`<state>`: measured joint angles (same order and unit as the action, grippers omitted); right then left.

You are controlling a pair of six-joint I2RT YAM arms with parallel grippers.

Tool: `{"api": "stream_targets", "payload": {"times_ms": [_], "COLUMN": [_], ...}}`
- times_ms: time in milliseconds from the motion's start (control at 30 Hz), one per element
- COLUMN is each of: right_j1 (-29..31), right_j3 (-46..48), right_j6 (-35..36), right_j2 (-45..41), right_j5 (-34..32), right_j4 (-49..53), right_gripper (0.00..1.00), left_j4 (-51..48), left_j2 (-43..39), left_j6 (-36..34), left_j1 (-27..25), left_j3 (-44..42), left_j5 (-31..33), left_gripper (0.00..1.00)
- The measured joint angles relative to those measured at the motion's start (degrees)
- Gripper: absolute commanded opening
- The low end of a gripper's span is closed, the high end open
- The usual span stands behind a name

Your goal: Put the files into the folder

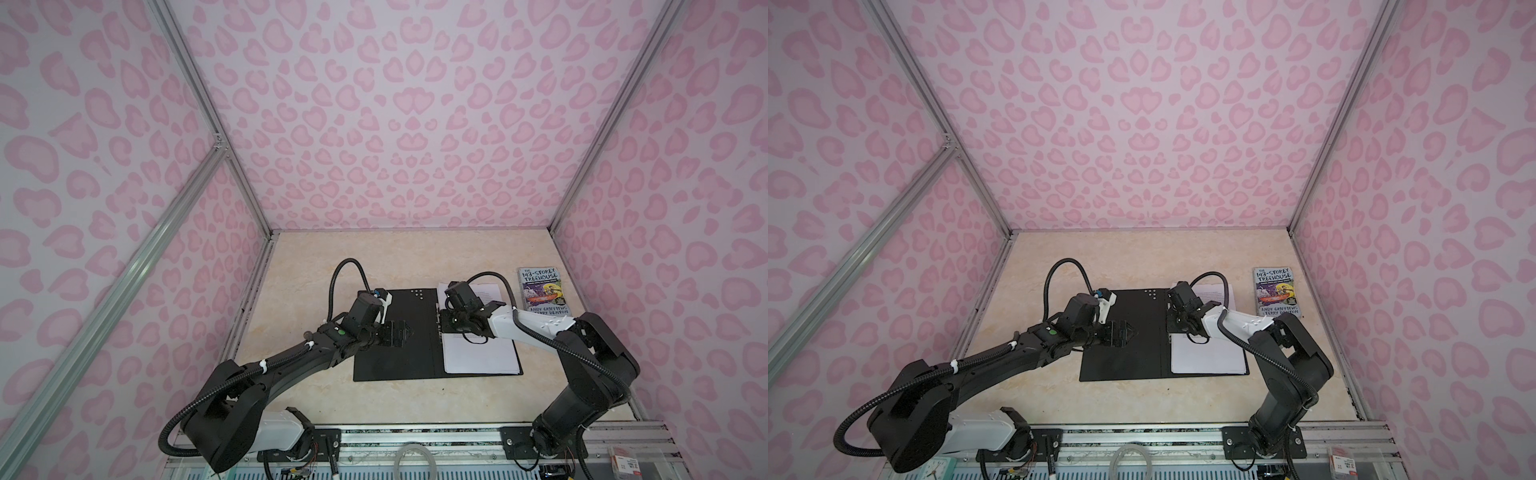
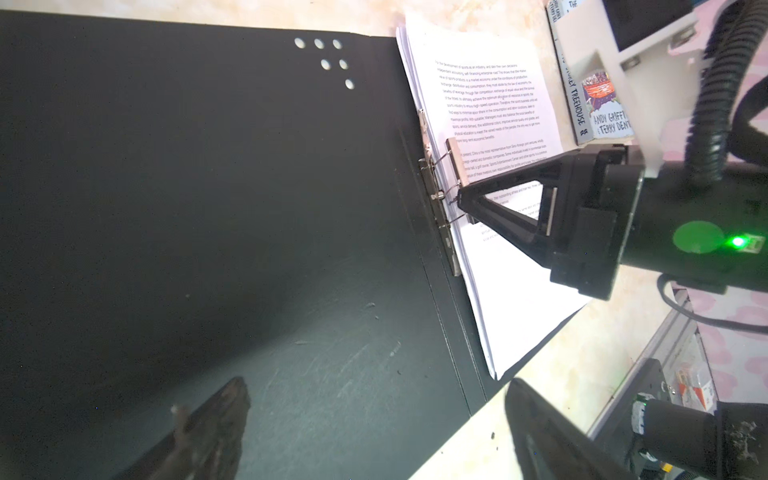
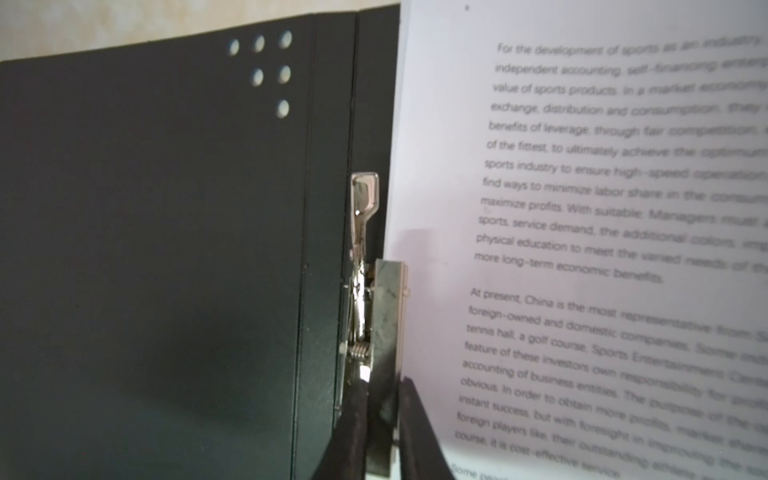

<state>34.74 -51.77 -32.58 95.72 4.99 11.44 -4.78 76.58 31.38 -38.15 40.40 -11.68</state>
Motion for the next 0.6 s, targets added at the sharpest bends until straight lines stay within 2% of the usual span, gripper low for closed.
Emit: {"api": "stream_targets", "payload": {"times_ms": [400, 600], "right_j1": [6.0, 6.8], "right_j3": [-3.5, -5.7], "right_j6": [-7.6, -8.8], "right_j2": [3.6, 4.3], "right_j5": [-2.1, -3.5], "right_j4": [-4.0, -4.3], "right_gripper": [0.15, 0.31], "left_j4": [-2.3, -2.6], "left_j2": [-0.3, -0.3], "left_j6": [-0.6, -0.6], "left_j1": [0.0, 0.3], "left_j3": [0.2, 0.2], "left_j5": [3.3, 4.7], "left_gripper": [0.97, 0.97]}}
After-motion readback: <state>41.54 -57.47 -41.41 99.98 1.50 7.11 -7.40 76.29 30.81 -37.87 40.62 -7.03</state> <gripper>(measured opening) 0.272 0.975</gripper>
